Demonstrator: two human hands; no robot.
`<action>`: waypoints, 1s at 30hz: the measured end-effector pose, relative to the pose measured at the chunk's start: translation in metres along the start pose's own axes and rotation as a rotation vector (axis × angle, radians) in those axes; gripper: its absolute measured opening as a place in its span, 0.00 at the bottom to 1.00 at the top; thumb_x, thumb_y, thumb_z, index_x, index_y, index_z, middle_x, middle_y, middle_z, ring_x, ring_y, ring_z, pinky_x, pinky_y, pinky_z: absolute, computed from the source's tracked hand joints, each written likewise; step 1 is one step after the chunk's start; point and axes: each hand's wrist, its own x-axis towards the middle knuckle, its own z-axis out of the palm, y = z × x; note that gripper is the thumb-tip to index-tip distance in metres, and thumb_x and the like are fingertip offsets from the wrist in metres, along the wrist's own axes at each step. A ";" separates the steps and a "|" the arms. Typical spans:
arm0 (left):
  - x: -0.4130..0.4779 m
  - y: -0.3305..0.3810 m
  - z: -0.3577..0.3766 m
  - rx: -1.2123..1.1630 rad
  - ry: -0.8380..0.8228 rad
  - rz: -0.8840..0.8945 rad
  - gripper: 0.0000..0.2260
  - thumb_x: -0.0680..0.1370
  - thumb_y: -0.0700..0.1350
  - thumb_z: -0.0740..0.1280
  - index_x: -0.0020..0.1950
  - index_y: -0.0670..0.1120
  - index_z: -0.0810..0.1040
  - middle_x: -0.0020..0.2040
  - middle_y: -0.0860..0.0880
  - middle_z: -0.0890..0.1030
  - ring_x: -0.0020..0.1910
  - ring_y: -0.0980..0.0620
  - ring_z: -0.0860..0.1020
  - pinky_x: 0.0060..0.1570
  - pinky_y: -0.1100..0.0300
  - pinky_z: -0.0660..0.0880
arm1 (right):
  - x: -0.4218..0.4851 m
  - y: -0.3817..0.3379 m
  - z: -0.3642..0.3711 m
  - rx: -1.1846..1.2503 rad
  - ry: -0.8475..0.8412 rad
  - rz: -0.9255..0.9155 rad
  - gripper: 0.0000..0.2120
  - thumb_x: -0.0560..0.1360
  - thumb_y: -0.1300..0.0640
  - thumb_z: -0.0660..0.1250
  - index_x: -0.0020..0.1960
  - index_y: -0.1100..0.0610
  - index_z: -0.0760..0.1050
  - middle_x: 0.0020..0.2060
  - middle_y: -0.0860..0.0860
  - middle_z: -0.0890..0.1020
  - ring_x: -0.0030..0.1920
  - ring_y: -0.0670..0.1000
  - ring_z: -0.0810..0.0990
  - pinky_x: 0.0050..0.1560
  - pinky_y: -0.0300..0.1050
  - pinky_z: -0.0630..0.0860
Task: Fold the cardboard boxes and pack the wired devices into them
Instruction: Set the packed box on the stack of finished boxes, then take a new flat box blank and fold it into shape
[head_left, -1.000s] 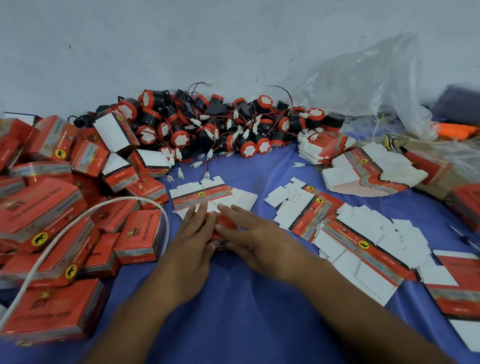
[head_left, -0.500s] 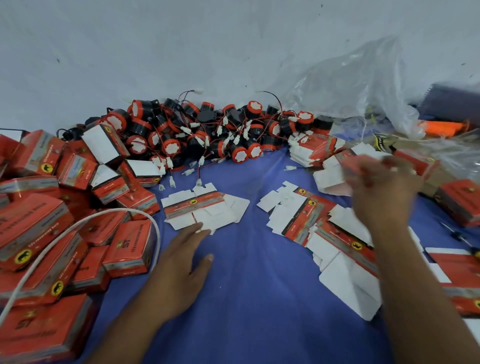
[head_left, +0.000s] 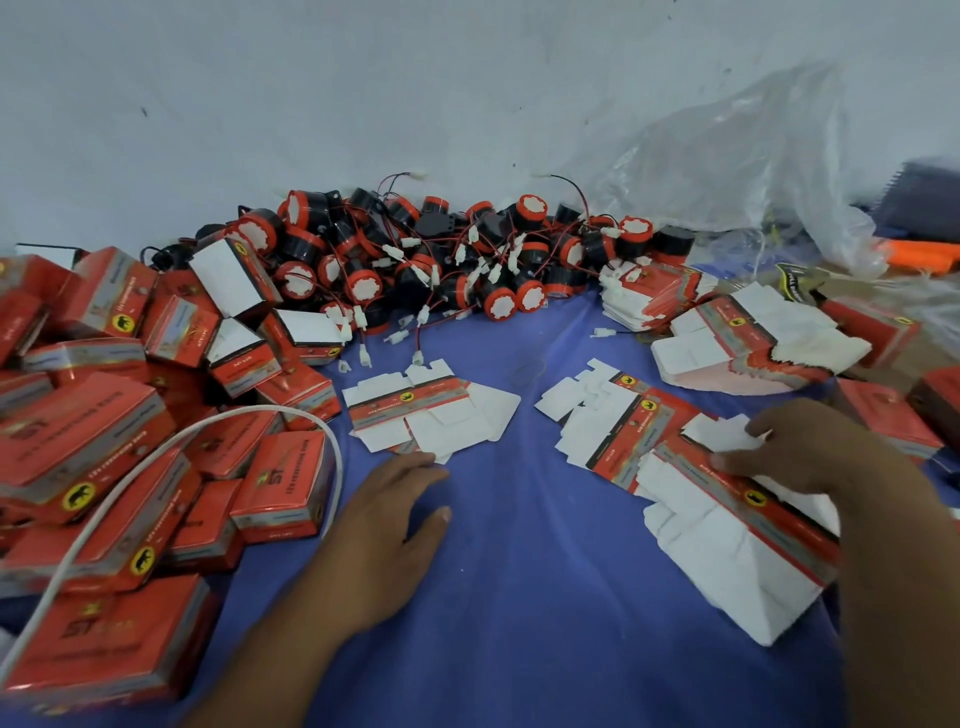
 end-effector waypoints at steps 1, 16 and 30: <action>0.000 0.000 0.000 0.005 -0.002 0.002 0.19 0.81 0.50 0.64 0.72 0.55 0.70 0.74 0.62 0.64 0.73 0.65 0.59 0.70 0.70 0.53 | -0.001 0.000 -0.002 0.047 0.033 -0.003 0.35 0.73 0.37 0.71 0.73 0.57 0.72 0.70 0.56 0.75 0.67 0.57 0.75 0.66 0.53 0.71; 0.002 0.033 -0.008 -0.665 0.222 -0.086 0.14 0.79 0.53 0.67 0.64 0.59 0.74 0.55 0.62 0.82 0.51 0.63 0.81 0.46 0.71 0.76 | -0.042 -0.102 0.028 1.583 0.101 -0.377 0.08 0.77 0.57 0.72 0.42 0.55 0.75 0.35 0.55 0.79 0.31 0.51 0.78 0.31 0.44 0.75; 0.006 0.029 -0.008 -1.154 0.424 -0.329 0.08 0.81 0.41 0.65 0.57 0.49 0.80 0.52 0.50 0.86 0.49 0.48 0.85 0.42 0.55 0.83 | -0.056 -0.143 0.075 1.160 0.077 -0.708 0.24 0.75 0.49 0.74 0.63 0.36 0.65 0.59 0.39 0.78 0.56 0.41 0.81 0.53 0.44 0.82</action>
